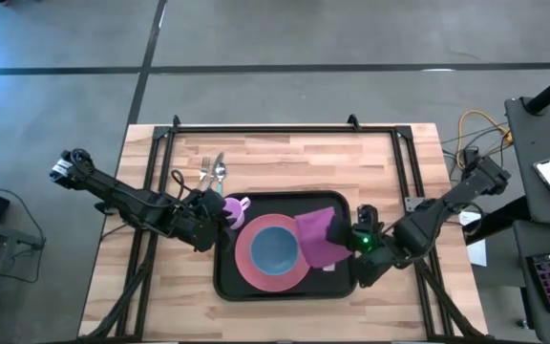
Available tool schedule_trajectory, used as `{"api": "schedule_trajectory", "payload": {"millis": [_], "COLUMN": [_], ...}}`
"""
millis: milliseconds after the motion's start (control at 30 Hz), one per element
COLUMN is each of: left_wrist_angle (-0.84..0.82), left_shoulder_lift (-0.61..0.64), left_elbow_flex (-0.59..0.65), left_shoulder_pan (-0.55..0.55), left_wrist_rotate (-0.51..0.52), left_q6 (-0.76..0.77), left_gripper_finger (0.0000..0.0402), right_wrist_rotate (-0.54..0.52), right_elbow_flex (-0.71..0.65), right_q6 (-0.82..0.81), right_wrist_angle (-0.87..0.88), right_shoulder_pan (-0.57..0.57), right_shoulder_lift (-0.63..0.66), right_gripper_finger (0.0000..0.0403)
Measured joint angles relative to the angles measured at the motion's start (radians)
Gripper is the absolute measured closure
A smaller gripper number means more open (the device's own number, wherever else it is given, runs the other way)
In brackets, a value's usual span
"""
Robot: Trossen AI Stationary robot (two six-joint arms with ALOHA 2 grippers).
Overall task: Set up tray
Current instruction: Put the purple napkin to the right of the pink plate on the black tray
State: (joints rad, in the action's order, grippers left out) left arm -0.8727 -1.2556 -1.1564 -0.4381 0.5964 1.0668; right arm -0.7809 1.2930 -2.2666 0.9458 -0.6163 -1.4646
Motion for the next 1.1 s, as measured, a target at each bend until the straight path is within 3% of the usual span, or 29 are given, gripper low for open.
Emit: {"api": "schedule_trajectory", "payload": {"millis": [133,533,867,1100], "left_wrist_angle": [-0.003,-0.003,-0.003,-0.004], "left_shoulder_lift": [0.000,0.000,0.000,0.000], "left_elbow_flex": [0.000,0.000,0.000,0.000], "left_shoulder_pan": [0.000,0.000,0.000,0.001], "left_wrist_rotate": [0.000,-0.046,-0.047,-0.047], "left_q6": [0.000,0.000,0.001,0.001], "left_gripper_finger": [0.0299,0.0299,0.0299,0.0299], "right_wrist_rotate": [0.072,0.098,0.238,0.228], "right_elbow_flex": [-0.021,-0.131,-0.420,-0.528], "right_q6": [-0.019,-0.030,-0.031,-0.035], "right_wrist_angle": [-0.004,-0.108,-0.169,-0.190], "right_shoulder_pan": [-0.006,0.014,0.096,0.174], "right_shoulder_lift": [-0.032,-0.057,-0.057,-0.024], "right_gripper_finger": [0.0394,0.0391,0.0390,0.0390]}}
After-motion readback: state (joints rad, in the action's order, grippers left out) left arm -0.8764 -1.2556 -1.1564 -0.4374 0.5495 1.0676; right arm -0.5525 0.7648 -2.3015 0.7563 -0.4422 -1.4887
